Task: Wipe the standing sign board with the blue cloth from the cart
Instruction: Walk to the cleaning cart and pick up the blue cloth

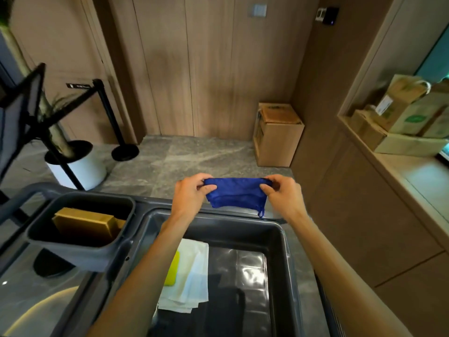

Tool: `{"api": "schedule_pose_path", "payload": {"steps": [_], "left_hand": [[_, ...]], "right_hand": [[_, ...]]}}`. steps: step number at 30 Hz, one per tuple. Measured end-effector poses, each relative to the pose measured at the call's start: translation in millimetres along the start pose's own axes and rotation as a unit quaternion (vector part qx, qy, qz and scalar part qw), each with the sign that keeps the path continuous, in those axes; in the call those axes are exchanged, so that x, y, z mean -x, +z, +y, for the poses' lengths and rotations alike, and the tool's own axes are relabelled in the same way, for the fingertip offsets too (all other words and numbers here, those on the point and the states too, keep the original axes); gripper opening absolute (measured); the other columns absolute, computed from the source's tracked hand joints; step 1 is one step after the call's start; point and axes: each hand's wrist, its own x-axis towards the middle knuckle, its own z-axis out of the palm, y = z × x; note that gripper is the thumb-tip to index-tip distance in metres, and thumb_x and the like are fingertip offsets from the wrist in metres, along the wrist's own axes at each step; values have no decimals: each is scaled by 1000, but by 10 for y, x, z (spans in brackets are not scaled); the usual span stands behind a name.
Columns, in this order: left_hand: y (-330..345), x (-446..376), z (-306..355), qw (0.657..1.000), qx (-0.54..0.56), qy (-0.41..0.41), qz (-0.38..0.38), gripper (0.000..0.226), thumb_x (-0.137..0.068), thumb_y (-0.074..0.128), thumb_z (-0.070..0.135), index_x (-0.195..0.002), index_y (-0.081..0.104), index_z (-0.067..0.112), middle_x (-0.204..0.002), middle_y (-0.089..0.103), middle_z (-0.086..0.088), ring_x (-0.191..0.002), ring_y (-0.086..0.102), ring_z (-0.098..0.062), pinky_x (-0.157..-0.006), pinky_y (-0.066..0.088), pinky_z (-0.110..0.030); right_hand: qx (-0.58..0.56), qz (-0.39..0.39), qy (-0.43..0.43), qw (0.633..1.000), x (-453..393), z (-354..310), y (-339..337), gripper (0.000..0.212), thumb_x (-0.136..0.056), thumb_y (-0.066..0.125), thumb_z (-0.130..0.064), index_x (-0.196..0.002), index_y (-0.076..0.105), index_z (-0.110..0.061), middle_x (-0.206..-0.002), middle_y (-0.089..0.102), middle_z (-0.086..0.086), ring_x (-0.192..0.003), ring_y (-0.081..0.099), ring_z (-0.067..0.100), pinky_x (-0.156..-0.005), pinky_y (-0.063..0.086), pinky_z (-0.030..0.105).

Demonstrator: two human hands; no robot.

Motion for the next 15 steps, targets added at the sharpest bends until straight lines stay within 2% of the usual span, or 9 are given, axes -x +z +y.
{"api": "schedule_pose_path", "payload": {"steps": [2,3,6,11,13,15], "left_hand": [[-117,-41,87,1000,14,-8,1,24,-86,77,8,-109,76,15,-87,72,5,-79,63,7,-68,46,1],[-176,-50,128,1000,18,-10,6,24,-86,77,8,-109,76,15,-87,71,8,-80,61,11,-67,43,4],[-343,-70,212,999,28,-9,23,22,-86,77,7,-108,76,11,-88,72,6,-80,62,9,-69,41,5],[-571,16,216,997,31,-23,73,20,-82,81,6,-102,77,11,-75,67,23,-69,64,19,-69,45,2],[-686,93,188,994,28,-33,100,20,-82,82,8,-101,78,12,-75,71,19,-72,67,13,-74,50,-5],[-814,196,141,990,37,-49,127,20,-82,82,10,-101,78,13,-83,77,5,-83,73,-5,-84,57,-22]], "right_hand": [[-16,5,-18,1000,-60,-131,-73,20,-95,67,-23,-114,71,-21,-89,69,-14,-83,64,-1,-61,48,7],[-25,5,-27,999,-78,-196,-103,18,-95,67,-22,-113,71,-21,-88,68,-14,-82,64,-1,-59,48,6],[-36,-4,-47,998,-123,-353,-130,17,-96,66,-21,-112,70,-19,-88,69,-13,-83,65,2,-64,48,11],[-26,-12,-82,996,-186,-547,5,17,-97,64,-23,-111,71,-16,-85,68,-13,-78,63,-1,-59,44,10],[-28,-28,-98,994,-205,-630,102,17,-97,65,-23,-112,70,-16,-85,67,-14,-79,62,-1,-59,43,10],[-25,-45,-116,992,-219,-714,226,18,-96,65,-23,-112,71,-16,-83,65,-17,-78,61,-2,-57,44,8]]}}
